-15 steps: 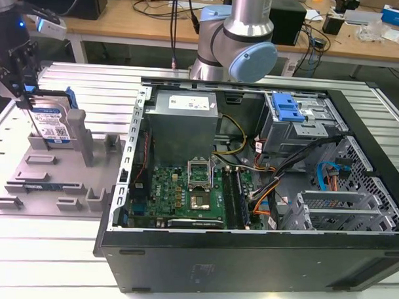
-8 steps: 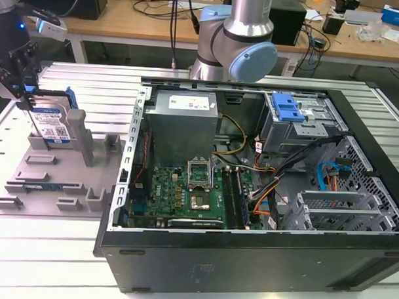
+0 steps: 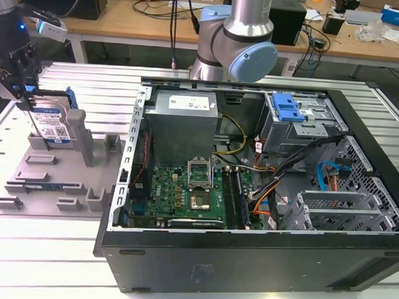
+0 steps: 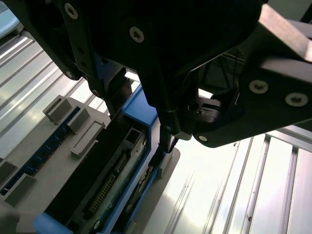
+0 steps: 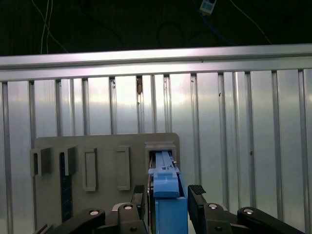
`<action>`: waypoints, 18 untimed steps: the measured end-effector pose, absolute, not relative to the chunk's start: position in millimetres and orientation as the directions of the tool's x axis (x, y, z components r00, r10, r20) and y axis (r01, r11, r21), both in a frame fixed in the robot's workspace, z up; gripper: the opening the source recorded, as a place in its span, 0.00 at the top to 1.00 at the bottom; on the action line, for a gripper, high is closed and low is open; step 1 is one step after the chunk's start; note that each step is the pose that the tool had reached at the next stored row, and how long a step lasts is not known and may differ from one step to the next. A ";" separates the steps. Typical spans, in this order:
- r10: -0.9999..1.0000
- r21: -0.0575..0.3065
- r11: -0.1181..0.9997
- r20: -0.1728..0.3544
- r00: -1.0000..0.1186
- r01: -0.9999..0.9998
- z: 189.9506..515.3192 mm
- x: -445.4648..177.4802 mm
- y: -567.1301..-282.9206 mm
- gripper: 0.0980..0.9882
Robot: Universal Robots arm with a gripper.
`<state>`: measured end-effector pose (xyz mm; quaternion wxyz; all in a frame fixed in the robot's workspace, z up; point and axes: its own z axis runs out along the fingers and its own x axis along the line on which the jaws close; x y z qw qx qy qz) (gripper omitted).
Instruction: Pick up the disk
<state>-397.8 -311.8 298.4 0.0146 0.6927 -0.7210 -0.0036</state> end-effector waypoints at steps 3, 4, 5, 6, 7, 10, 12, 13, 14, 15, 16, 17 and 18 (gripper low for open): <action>-0.999 0.025 0.040 0.016 -0.040 -0.999 298.3 -397.7 -312.0 0.57; -0.999 0.025 0.040 0.016 -0.040 -0.999 298.3 -397.7 -312.0 0.57; -0.999 0.025 0.040 0.016 -0.040 -0.999 298.3 -397.7 -312.1 0.57; -0.999 0.026 0.040 0.016 -0.040 -0.999 298.3 -397.8 -312.1 0.57; -0.999 0.026 0.040 0.016 -0.040 -0.999 298.2 -397.8 -312.2 0.57; -0.999 0.026 0.040 0.016 -0.040 -0.999 298.1 -397.8 -312.3 0.66; -0.999 0.026 0.040 0.016 -0.040 -0.999 298.1 -397.8 -312.3 0.70; -0.999 0.026 0.040 0.016 -0.040 -0.999 298.0 -397.8 -312.4 0.70; -0.999 0.026 0.040 0.016 -0.040 -0.999 298.0 -397.8 -312.4 0.70; -0.999 0.026 0.040 0.016 -0.040 -0.999 298.0 -397.8 -312.4 0.70; -0.999 0.026 0.040 0.016 -0.040 -0.999 298.0 -397.8 -312.4 0.70; -0.999 0.026 0.040 0.016 -0.040 -0.999 298.0 -397.8 -312.4 0.70; -0.999 0.026 0.040 0.016 -0.040 -0.999 298.1 -397.8 -312.4 0.70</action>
